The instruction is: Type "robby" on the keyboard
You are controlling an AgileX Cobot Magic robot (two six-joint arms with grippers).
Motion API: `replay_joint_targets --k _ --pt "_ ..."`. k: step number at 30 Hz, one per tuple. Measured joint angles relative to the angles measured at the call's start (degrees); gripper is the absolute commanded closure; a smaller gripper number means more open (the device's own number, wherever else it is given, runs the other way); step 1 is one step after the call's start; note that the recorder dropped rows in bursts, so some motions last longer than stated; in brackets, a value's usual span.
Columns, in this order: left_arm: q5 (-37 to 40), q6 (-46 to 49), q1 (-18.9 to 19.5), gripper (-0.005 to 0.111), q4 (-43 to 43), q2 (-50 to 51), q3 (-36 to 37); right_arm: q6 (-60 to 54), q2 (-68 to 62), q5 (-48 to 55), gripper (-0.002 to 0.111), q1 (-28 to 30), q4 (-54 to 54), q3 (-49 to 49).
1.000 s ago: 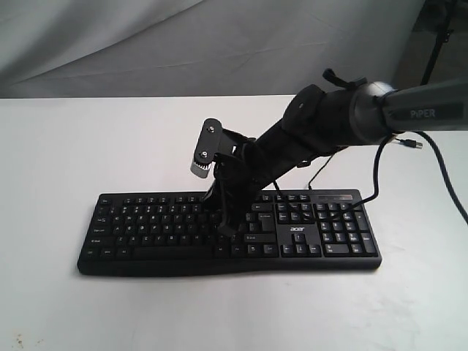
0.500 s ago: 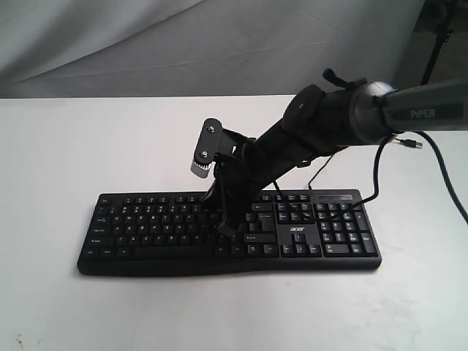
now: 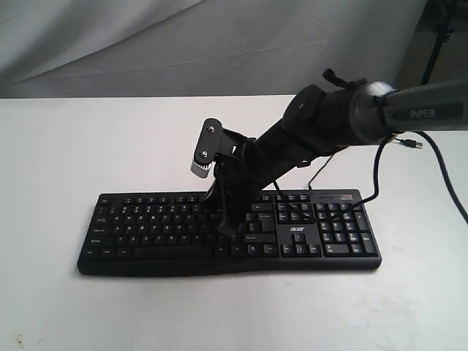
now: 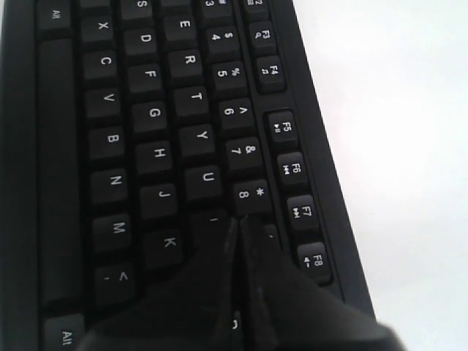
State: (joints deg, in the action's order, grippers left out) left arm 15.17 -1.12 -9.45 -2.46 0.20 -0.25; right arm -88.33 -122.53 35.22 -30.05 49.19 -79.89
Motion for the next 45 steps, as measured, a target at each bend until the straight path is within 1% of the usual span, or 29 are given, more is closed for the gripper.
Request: replay_joint_targets --k 26,38,41,45 --pt "0.00 0.00 0.00 0.107 0.00 0.00 0.00 0.03 -2.22 -1.36 0.108 -0.23 0.97 0.00" --pt "0.00 0.00 0.00 0.107 0.00 0.00 0.00 0.03 2.44 1.37 0.108 -0.23 1.88 0.04" --pt "0.00 0.00 0.00 0.107 0.00 0.00 0.00 0.15 2.44 1.50 0.108 -1.22 1.88 0.14" --pt "0.00 0.00 0.00 0.107 0.00 0.00 0.00 0.18 2.44 1.30 0.108 -4.70 1.88 0.14"
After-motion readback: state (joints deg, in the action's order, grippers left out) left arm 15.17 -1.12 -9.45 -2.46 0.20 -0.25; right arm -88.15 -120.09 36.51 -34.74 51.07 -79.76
